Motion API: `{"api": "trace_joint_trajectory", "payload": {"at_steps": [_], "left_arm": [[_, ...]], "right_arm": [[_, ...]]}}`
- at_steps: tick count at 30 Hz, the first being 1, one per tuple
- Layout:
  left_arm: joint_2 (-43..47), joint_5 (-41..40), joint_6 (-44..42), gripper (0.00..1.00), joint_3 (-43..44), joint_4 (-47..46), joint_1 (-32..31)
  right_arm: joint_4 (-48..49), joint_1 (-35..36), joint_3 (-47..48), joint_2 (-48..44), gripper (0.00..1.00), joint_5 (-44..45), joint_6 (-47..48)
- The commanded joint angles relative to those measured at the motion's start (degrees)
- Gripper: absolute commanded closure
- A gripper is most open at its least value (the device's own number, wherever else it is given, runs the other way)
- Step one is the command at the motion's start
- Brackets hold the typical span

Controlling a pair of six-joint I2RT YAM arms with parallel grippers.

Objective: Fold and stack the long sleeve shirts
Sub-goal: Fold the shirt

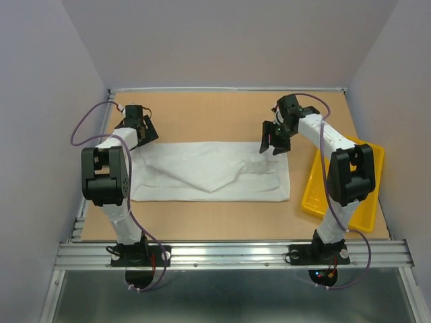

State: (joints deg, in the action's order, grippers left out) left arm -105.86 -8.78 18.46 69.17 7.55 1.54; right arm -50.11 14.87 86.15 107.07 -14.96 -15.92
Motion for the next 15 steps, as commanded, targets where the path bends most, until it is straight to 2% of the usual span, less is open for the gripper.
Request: {"api": "trace_joint_trajectory", "payload": {"at_steps": [1, 6, 10, 11, 15], "left_arm": [[8.91, 0.78, -0.27, 0.11, 1.94, -0.26, -0.49], [19.43, 0.69, 0.70, 0.05, -2.26, -1.05, -0.75], [27.89, -0.54, 3.15, 0.05, -6.84, 0.62, -1.37], [29.47, -0.11, 4.03, 0.05, -7.90, 1.14, -3.28], [36.42, 2.00, 7.82, 0.06, -15.36, 2.12, -3.83]], "right_arm": [[9.22, 0.42, -4.57, -7.99, 0.35, 0.64, -2.27], [18.18, 0.33, -14.59, -14.24, 0.35, -0.77, -4.11], [24.25, 0.42, -23.03, -18.82, 0.36, -1.21, -6.75], [26.53, 0.42, -25.57, -19.69, 0.37, -1.47, -7.45], [32.08, 0.42, -30.24, -22.69, 0.39, 0.63, -11.40]]}}
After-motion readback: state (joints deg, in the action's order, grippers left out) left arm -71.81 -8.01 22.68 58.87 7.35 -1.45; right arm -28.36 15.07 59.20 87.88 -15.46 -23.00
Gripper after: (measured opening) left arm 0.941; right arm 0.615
